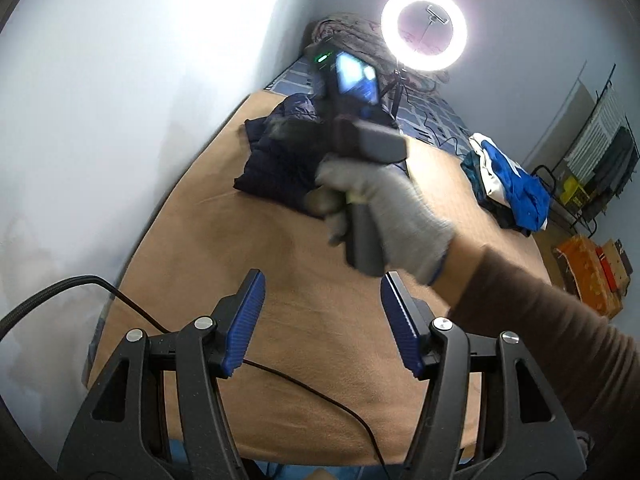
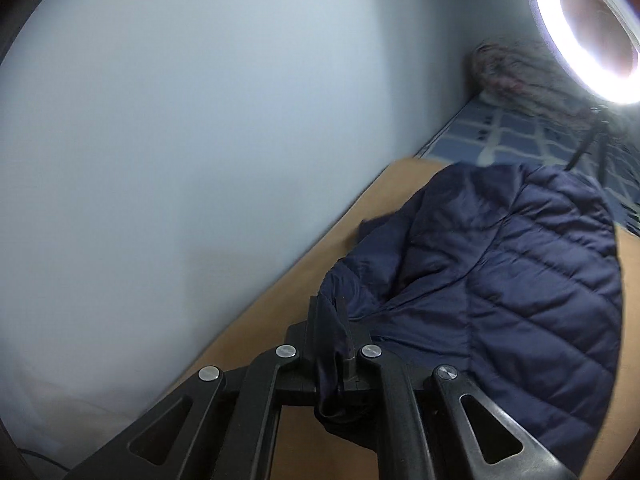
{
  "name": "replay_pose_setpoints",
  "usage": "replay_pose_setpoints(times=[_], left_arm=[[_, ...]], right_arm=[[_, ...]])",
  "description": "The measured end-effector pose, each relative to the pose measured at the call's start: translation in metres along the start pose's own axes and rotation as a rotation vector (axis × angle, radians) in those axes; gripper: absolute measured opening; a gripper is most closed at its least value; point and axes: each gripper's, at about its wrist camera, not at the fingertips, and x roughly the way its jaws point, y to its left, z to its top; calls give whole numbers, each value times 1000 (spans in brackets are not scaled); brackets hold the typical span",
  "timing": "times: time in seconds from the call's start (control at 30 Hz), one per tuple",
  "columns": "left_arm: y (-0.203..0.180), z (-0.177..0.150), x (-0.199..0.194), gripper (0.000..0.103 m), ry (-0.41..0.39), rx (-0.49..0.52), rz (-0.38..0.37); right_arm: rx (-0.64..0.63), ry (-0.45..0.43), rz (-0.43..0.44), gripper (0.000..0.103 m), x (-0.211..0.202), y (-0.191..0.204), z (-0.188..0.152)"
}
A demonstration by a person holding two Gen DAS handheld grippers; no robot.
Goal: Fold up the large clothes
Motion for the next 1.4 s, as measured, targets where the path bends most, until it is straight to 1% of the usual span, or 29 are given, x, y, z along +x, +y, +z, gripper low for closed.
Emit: replay_pose_setpoints(times=[0.13, 0.23, 0.37, 0.4, 0.43, 0.47, 0.5, 0.53, 0.6, 0.63, 0.7, 0.73, 0.8, 0.87, 0.9, 0.93, 0.97, 1.0, 1.03, 1.07, 1.1, 1.13, 1.17, 1.2, 1.3, 1.33, 1.4], left_arm=[[0, 1, -1, 62, -5, 0, 0], [-2, 3, 3, 62, -4, 2, 5], [-2, 5, 4, 62, -6, 0, 10], [-3, 5, 4, 62, -7, 3, 14], [-3, 5, 4, 62, -10, 5, 18], [-3, 4, 4, 62, -13, 8, 22], [-4, 4, 4, 62, -17, 15, 32], [-3, 4, 4, 62, -21, 20, 42], [-3, 4, 4, 62, -26, 26, 57], [-2, 4, 4, 62, -29, 27, 64], [-4, 6, 6, 62, -25, 34, 65], [-5, 9, 7, 62, -21, 39, 66], [-10, 16, 11, 62, -15, 58, 63], [-17, 25, 14, 62, -21, 99, 57], [-22, 30, 17, 61, -27, 130, 63], [-29, 39, 23, 60, -39, 169, 69], [-33, 47, 27, 55, -50, 196, 71], [-36, 56, 33, 54, -62, 225, 78], [-40, 67, 41, 53, -84, 253, 98], [-41, 76, 50, 50, -105, 274, 126], [-41, 87, 62, 43, -117, 287, 159], [-38, 99, 77, 42, -108, 277, 161], [-35, 108, 90, 41, -93, 264, 151], [-32, 117, 106, 41, -82, 261, 163], [-17, 133, 155, 41, -77, 294, 279], [-9, 136, 172, 41, -51, 281, 297], [9, 137, 199, 41, 3, 233, 304]], right_arm=[[-14, 34, 12, 2, 26, 5, -8], [3, 62, 27, 2, 43, -1, -13], [11, 119, 44, 2, 65, 3, -19], [6, 129, 52, 2, 69, 3, -22], [4, 130, 65, 6, 69, -1, -21], [5, 128, 96, 12, 66, -2, -23], [18, 130, 130, 24, 60, 0, -25], [34, 129, 164, 29, 54, -3, -24], [69, 81, 226, 31, 26, -16, -18], [84, 56, 243, 31, 10, -18, -19], [125, 2, 269, 31, -25, -38, -19], [136, -18, 260, 31, -37, -40, -17], [151, -53, 202, 32, -68, -64, -21], [158, -67, 139, 32, -95, -76, -32], [158, -65, 108, 32, -102, -85, -36], [156, -63, 67, 31, -110, -96, -41], [154, -61, 33, 31, -117, -106, -46], [157, -57, -1, 31, -122, -115, -50], [163, -53, -20, 31, -125, -124, -52], [174, -49, -32, 31, -131, -129, -55], [193, -45, -46, 31, -133, -139, -60], [205, -42, -55, 31, -136, -145, -58], [216, -39, -63, 31, -135, -153, -60], [226, -33, -75, 31, -134, -159, -64], [238, -15, -95, 31, -127, -171, -72], [240, -10, -95, 31, -125, -173, -75], [240, 7, -99, 31, -119, -172, -80]])
